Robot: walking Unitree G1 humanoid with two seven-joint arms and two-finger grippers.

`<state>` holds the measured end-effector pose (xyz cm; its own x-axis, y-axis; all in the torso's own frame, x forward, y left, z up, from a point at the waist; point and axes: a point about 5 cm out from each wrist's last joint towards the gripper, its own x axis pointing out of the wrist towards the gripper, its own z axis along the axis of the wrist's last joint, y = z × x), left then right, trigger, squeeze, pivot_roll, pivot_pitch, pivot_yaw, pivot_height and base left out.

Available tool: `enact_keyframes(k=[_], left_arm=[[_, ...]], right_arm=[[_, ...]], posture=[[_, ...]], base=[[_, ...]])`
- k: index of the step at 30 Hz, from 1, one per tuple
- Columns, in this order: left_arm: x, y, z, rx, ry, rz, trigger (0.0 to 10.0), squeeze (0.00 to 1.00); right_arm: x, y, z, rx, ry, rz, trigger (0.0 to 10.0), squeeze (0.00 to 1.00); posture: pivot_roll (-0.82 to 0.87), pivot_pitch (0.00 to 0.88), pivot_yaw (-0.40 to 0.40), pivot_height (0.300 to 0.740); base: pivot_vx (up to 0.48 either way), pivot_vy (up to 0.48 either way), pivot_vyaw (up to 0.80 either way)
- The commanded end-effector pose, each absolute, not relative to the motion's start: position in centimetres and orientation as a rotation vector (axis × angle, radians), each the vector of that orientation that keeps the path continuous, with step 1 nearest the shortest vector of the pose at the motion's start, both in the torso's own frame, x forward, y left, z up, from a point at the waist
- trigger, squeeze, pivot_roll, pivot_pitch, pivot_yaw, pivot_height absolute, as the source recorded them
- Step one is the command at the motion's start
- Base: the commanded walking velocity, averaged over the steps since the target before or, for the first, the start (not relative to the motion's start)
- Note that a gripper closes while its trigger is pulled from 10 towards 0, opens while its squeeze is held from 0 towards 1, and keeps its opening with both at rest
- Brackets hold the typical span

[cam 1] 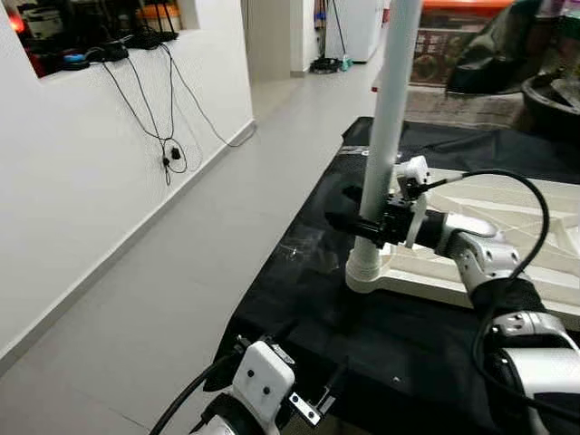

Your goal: Building children table

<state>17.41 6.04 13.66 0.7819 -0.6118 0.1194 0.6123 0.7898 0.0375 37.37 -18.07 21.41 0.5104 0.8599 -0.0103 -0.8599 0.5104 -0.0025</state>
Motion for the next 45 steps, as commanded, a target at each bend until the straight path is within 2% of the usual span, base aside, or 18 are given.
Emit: enact_keyframes(k=[1, 9, 11, 12, 14, 16, 17, 19, 20, 21, 22, 23, 24, 25, 27, 32, 40, 45], left_arm=[[17.3, 6.0, 13.3, 0.003, -0.116, -0.666, 10.0, 0.00], [17.2, 5.9, 13.2, -0.002, -0.113, -0.672, 10.0, 0.00], [17.2, 6.0, 13.2, -0.003, -0.111, -0.673, 10.0, 0.00], [17.3, 6.0, 13.2, -0.004, -0.111, -0.674, 10.0, 0.00], [17.3, 6.0, 13.2, -0.003, -0.111, -0.674, 10.0, 0.00], [17.3, 6.1, 13.2, -0.004, -0.111, -0.674, 10.0, 0.00], [17.3, 6.1, 13.2, -0.004, -0.111, -0.674, 10.0, 0.00], [17.4, 6.2, 13.2, -0.006, -0.110, -0.675, 10.0, 0.00], [17.4, 6.2, 13.2, -0.006, -0.110, -0.675, 10.0, 0.00], [17.4, 6.2, 13.2, -0.007, -0.109, -0.676, 10.0, 0.00], [17.4, 6.2, 13.2, -0.007, -0.109, -0.676, 10.0, 0.00], [17.5, 6.2, 13.1, -0.008, -0.108, -0.678, 10.0, 0.00], [17.5, 6.2, 13.1, -0.008, -0.108, -0.678, 10.0, 0.00], [17.5, 6.2, 13.1, -0.009, -0.106, -0.680, 10.0, 0.00], [17.5, 6.2, 13.1, -0.009, -0.105, -0.683, 10.0, 0.00], [17.5, 6.1, 13.1, -0.009, -0.106, -0.681, 10.0, 0.00], [17.5, 6.0, 13.1, -0.014, -0.103, -0.680, 10.0, 0.00], [17.5, 6.0, 13.1, -0.014, -0.104, -0.678, 10.0, 0.00]], right_arm=[[37.5, -16.5, 21.4, -0.013, 0.004, 1.101, 0.0, 0.00], [37.0, -15.9, 19.9, -0.003, -0.002, 1.135, 0.0, 0.00], [36.9, -16.1, 19.4, -0.004, -0.021, 1.087, 0.0, 0.00], [36.9, -16.3, 18.9, 0.004, -0.036, 1.000, 0.0, 0.00], [36.9, -16.3, 18.8, 0.005, -0.044, 0.972, 0.0, 0.00], [37.0, -16.4, 18.2, 0.006, -0.038, 0.834, 0.0, 0.00], [37.0, -16.4, 18.2, 0.006, -0.038, 0.834, 0.0, 0.00], [37.0, -16.5, 17.2, 0.016, 0.000, 0.622, 0.0, 0.00], [37.0, -16.5, 17.2, 0.016, 0.000, 0.622, 0.0, 0.00], [36.8, -16.8, 16.7, -0.017, 0.001, 0.475, 0.0, 0.00], [36.8, -16.8, 16.7, -0.017, 0.001, 0.475, 0.0, 0.00], [36.3, -17.3, 16.1, -0.048, 0.012, 0.304, 0.0, 0.00], [36.3, -17.3, 16.1, -0.048, 0.012, 0.304, 0.0, 0.00], [35.3, -17.7, 15.8, -0.060, 0.015, 0.108, 0.0, 0.00], [33.5, -18.1, 15.6, -0.059, 0.027, -0.121, 0.0, 0.00], [32.2, -17.1, 15.4, -0.027, 0.045, -0.259, 0.0, 0.00], [32.3, -14.5, 15.3, 0.077, 0.094, -0.489, 0.0, 0.00], [31.8, -13.8, 15.7, 0.085, 0.110, -0.515, 0.0, 0.00]], posture=[[-0.02, 0.033, 0.038, 0.740], [-0.03, 0.032, 0.039, 0.740], [-0.03, 0.033, 0.042, 0.740], [-0.04, 0.034, 0.042, 0.740], [-0.04, 0.035, 0.044, 0.740], [-0.04, 0.036, 0.046, 0.740], [-0.04, 0.036, 0.046, 0.740], [-0.05, 0.038, 0.051, 0.740], [-0.05, 0.038, 0.051, 0.740], [-0.06, 0.041, 0.056, 0.740], [-0.06, 0.041, 0.056, 0.740], [-0.06, 0.041, 0.056, 0.740], [-0.06, 0.041, 0.056, 0.740], [-0.06, 0.046, 0.057, 0.740], [-0.06, 0.046, 0.058, 0.740], [-0.05, 0.048, 0.051, 0.740], [-0.05, 0.052, 0.046, 0.740], [-0.05, 0.052, 0.046, 0.740]], base=[[0.000, 0.000, 0.00], [0.000, 0.000, 0.00], [0.000, 0.000, 0.00], [0.000, 0.000, 0.00], [0.000, 0.000, 0.00], [0.000, 0.000, 0.00], [0.000, 0.000, 0.00], [0.000, 0.000, 0.00], [0.000, 0.000, 0.00], [0.000, 0.000, 0.00], [0.000, 0.000, 0.00], [0.000, 0.000, 0.00], [0.000, 0.000, 0.00], [0.000, 0.000, 0.00], [0.000, 0.000, 0.00], [0.000, 0.000, 0.00], [0.000, 0.000, 0.00], [0.000, 0.000, 0.00]])
